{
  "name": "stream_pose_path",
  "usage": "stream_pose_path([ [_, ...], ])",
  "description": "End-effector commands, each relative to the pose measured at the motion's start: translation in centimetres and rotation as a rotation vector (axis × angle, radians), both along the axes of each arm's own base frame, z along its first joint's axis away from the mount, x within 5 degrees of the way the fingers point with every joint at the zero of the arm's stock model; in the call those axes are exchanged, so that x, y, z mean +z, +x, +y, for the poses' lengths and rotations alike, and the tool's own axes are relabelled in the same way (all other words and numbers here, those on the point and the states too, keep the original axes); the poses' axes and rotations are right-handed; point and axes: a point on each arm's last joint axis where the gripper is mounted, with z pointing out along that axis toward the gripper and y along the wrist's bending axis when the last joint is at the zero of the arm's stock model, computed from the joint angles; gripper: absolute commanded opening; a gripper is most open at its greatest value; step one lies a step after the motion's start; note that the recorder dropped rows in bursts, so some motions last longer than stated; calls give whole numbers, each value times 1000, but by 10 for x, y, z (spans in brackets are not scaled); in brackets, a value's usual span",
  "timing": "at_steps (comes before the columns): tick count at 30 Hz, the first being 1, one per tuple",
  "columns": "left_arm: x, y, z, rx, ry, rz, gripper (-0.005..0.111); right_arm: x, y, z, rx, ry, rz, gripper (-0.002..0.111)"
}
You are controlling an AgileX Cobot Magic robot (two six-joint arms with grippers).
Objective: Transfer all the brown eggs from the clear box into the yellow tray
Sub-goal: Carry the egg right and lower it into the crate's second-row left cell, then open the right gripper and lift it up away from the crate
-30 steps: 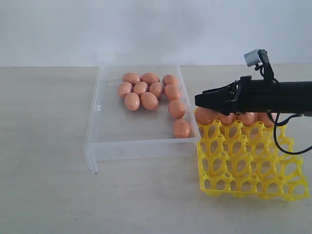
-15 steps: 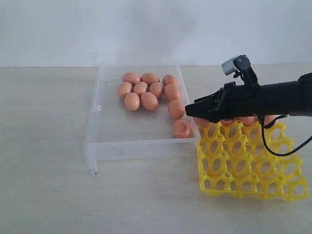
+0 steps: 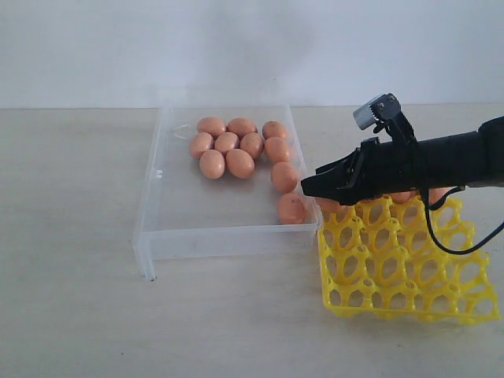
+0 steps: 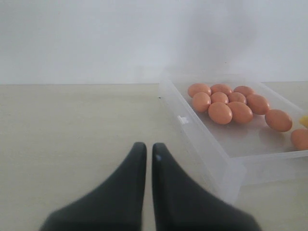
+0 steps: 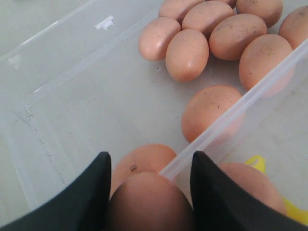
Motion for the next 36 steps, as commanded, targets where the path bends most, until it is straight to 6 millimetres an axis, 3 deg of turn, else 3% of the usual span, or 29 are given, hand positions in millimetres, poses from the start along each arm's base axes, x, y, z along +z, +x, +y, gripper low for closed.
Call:
stream_pose_path([
  [1,-1,0,0,3,0,-1,4,1,0,1,12,3,-9,0],
  [4,-1,0,0,3,0,-1,4,1,0,1,15,1,-7,6],
  [7,-1,0,0,3,0,-1,4,1,0,0,11,-4,-7,40],
  [8,-1,0,0,3,0,-1,4,0,1,-1,3,-15,-5,45],
  [20,-1,0,0,3,0,-1,4,2,1,0,2,-4,-12,44],
  [26,-1,0,0,3,0,-1,4,42,-5,6,56,101,-115,44],
  [31,-1,0,0,3,0,-1,4,99,-15,11,34,164,-240,44],
  [34,-1,0,0,3,0,-1,4,134,-25,19,4,115,-316,43],
  [36,-1,0,0,3,0,-1,4,152,-30,27,-42,45,-369,35],
])
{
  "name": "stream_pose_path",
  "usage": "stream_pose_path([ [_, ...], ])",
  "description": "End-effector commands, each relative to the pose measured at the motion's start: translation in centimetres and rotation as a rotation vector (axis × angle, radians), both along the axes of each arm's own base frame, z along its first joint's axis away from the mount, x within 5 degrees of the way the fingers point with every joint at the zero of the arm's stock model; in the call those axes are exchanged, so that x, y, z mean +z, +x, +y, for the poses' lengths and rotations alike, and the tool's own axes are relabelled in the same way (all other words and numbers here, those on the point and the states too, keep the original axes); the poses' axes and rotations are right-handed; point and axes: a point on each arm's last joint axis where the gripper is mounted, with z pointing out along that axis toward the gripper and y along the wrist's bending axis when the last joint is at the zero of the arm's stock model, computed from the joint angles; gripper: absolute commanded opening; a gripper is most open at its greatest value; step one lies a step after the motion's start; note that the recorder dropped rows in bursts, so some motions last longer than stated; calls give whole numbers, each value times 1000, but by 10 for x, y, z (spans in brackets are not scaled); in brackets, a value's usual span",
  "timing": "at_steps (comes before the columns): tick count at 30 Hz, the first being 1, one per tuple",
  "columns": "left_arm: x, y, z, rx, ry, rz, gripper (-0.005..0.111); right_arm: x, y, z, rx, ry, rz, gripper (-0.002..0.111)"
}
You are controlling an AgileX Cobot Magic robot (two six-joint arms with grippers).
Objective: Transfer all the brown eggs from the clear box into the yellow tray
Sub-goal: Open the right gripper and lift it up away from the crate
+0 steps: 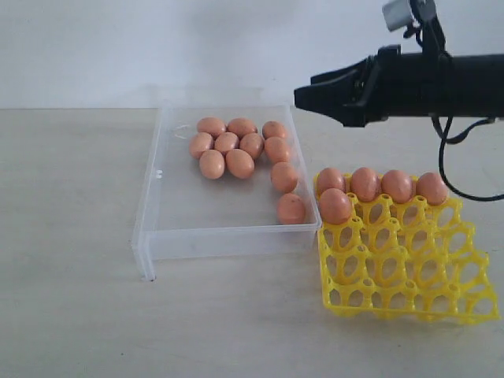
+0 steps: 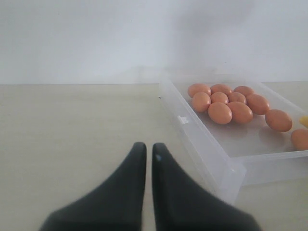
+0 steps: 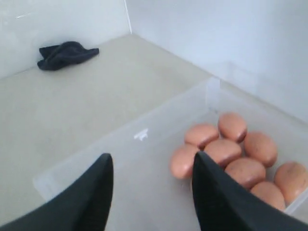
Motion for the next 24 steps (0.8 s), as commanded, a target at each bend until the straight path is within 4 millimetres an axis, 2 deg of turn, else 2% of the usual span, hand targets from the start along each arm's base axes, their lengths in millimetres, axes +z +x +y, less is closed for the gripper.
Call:
stream_pose_path([
  [1,-1,0,0,3,0,-1,4,48,-12,19,-107,-104,-123,28],
  [5,-1,0,0,3,0,-1,4,70,-12,42,-225,-234,-189,-1],
  [12,-1,0,0,3,0,-1,4,75,-5,90,-261,-312,-184,0],
  [16,-1,0,0,3,0,-1,4,61,3,108,-293,-360,-143,0],
  [20,-1,0,0,3,0,-1,4,46,10,113,-322,-392,-103,0],
  [21,-1,0,0,3,0,-1,4,39,16,109,-371,-449,-137,0],
  [24,-1,0,0,3,0,-1,4,37,26,98,-515,-520,-204,0],
])
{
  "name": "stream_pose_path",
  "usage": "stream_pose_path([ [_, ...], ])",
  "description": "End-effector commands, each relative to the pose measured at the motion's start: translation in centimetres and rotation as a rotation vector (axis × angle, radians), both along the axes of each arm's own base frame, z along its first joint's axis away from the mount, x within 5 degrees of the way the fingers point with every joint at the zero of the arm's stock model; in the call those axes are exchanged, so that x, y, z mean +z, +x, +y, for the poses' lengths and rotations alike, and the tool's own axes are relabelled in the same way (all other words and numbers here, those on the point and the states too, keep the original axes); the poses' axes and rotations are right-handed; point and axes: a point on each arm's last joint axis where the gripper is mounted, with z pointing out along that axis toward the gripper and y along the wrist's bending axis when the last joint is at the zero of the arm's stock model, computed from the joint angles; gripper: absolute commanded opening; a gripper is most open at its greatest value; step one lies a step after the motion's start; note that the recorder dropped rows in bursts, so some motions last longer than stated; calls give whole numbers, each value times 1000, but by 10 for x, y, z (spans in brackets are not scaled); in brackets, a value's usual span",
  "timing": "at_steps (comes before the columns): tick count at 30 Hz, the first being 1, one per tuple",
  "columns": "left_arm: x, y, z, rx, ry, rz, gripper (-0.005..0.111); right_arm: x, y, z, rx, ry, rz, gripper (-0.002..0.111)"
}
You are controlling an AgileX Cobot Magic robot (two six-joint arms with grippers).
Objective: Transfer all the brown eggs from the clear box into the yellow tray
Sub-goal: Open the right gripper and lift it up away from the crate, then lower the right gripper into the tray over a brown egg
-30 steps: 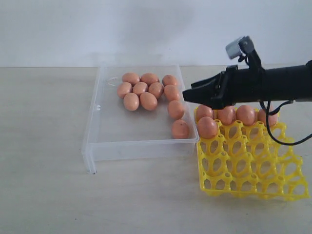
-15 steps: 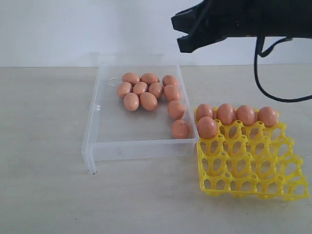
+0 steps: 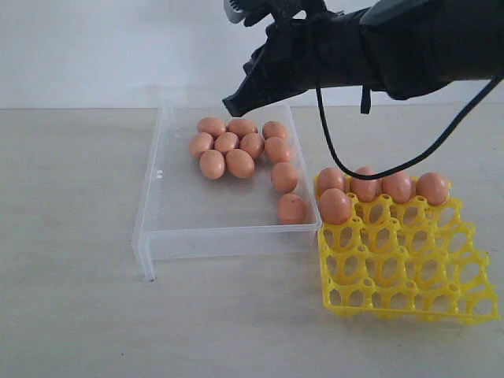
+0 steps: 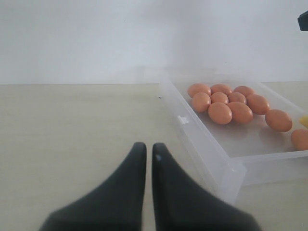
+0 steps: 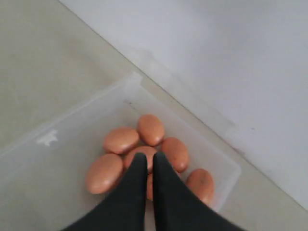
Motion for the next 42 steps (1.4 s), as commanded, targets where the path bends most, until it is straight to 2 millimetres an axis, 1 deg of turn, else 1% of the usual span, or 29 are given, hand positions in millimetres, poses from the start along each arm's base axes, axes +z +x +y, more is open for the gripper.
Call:
stream_pose_path([
  [1,-1,0,0,3,0,-1,4,0,15,-18,-204,-125,-130,0],
  [4,-1,0,0,3,0,-1,4,2,20,-40,-400,-325,-173,0],
  [5,-1,0,0,3,0,-1,4,5,20,-56,-534,-451,-127,0],
  [6,-1,0,0,3,0,-1,4,6,20,-63,-607,-416,-91,0],
  [8,-1,0,0,3,0,-1,4,9,21,-69,-658,-343,-46,0],
  [10,-1,0,0,3,0,-1,4,15,23,-59,-567,-287,-67,0],
  [11,-1,0,0,3,0,-1,4,19,21,-43,-474,-246,-83,0],
  [12,-1,0,0,3,0,-1,4,18,21,-35,-442,-238,-84,0],
  [14,-1,0,0,3,0,-1,4,4,25,-34,-459,-263,-55,0],
  [15,-1,0,0,3,0,-1,4,-8,30,-45,-537,-323,-29,0],
  [16,-1,0,0,3,0,-1,4,-13,32,-53,-597,-358,-14,0],
  [17,-1,0,0,3,0,-1,4,-20,34,-75,-742,-438,8,0],
  [18,-1,0,0,3,0,-1,4,-18,33,-96,-871,-490,19,0],
  [19,-1,0,0,3,0,-1,4,-17,32,-107,-929,-506,29,0],
  [20,-1,0,0,3,0,-1,4,-14,28,-125,-1015,-531,38,0],
  [22,-1,0,0,3,0,-1,4,-13,24,-143,-1083,-553,53,0],
  [23,-1,0,0,3,0,-1,4,-14,24,-146,-1090,-555,57,0],
  [27,-1,0,0,3,0,-1,4,-16,25,-174,-1171,-542,77,0],
  [28,-1,0,0,3,0,-1,4,-16,25,-181,-1222,-481,65,0],
  [29,-1,0,0,3,0,-1,4,-14,23,-191,-1320,-357,30,0],
  [30,-1,0,0,3,0,-1,4,-12,20,-202,-1460,-175,-32,0],
  [31,-1,0,0,3,0,-1,4,-8,16,-210,-1540,-76,-76,0],
  [32,-1,0,0,3,0,-1,4,-5,15,-214,-1598,72,-128,0],
  [33,-1,0,0,3,0,-1,4,-1,15,-214,-1589,178,-151,0],
  [35,-1,0,0,3,0,-1,4,8,21,-210,-1468,336,-137,0],
  [37,-1,0,0,3,0,-1,4,18,31,-198,-1262,569,-87,0],
  [39,-1,0,0,3,0,-1,4,26,41,-184,-1017,880,21,0],
  [40,-1,0,0,3,0,-1,4,32,45,-178,-891,990,76,0],
  [42,-1,0,0,3,0,-1,4,35,50,-170,-725,1046,184,0],
])
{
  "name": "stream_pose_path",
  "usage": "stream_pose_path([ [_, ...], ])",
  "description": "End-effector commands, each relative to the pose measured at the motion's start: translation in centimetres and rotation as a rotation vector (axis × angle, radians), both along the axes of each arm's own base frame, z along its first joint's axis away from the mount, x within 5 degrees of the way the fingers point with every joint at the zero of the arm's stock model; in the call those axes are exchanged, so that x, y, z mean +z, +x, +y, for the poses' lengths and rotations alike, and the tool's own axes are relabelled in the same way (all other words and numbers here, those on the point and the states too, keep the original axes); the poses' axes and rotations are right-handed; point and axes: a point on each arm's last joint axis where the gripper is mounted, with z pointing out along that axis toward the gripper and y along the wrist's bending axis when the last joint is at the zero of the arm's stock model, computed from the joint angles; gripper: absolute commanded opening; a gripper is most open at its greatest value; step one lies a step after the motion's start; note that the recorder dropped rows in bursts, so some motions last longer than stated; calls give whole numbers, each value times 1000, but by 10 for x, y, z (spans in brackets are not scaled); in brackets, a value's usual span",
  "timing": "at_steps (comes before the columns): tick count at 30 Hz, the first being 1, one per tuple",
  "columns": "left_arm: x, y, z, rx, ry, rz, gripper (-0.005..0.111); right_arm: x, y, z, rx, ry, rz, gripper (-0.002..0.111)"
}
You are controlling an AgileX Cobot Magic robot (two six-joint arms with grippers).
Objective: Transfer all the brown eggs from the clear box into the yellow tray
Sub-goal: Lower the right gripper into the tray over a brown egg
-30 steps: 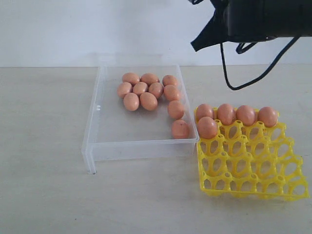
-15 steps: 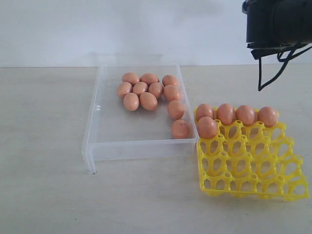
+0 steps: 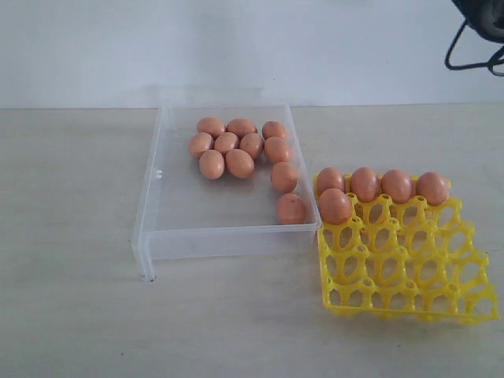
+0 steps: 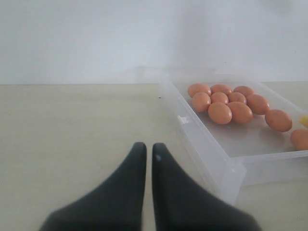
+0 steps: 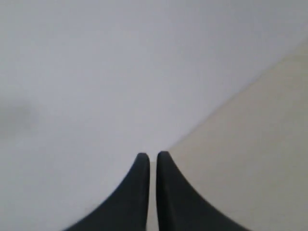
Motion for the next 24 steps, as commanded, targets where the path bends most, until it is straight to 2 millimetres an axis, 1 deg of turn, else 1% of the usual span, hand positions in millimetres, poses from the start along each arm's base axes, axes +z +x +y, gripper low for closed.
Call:
stream_pose_path([
  [1,-1,0,0,3,0,-1,4,16,11,29,485,245,-83,0],
  [3,-1,0,0,3,0,-1,4,14,7,42,697,92,-26,0],
  [5,-1,0,0,3,0,-1,4,11,-2,57,957,-45,2,0],
  [6,-1,0,0,3,0,-1,4,11,-9,67,1126,-101,-6,0],
  [7,-1,0,0,3,0,-1,4,11,-15,74,1243,-128,-18,0],
  [9,-1,0,0,3,0,-1,4,11,-24,84,1375,-137,-23,0],
  [11,-1,0,0,3,0,-1,4,6,-27,89,1413,-161,33,0],
  [13,-1,0,0,3,0,-1,4,-5,-29,91,1397,-247,187,0],
  [14,-1,0,0,3,0,-1,4,-12,-31,91,1394,-324,301,0],
  [16,-1,0,0,3,0,-1,4,-22,-34,93,1332,-482,577,0],
  [17,-1,0,0,3,0,-1,4,-23,-36,94,1290,-527,687,0],
  [18,-1,0,0,3,0,-1,4,-25,-38,97,1257,-613,799,0],
  [19,-1,0,0,3,0,-1,4,-23,-38,102,1236,-705,870,0],
  [21,-1,0,0,3,0,-1,4,-19,-38,115,1221,-819,943,0],
  [22,-1,0,0,3,0,-1,4,-14,-36,122,1218,-839,935,0],
  [24,-1,0,0,3,0,-1,4,-8,-31,139,1223,-804,883,0],
])
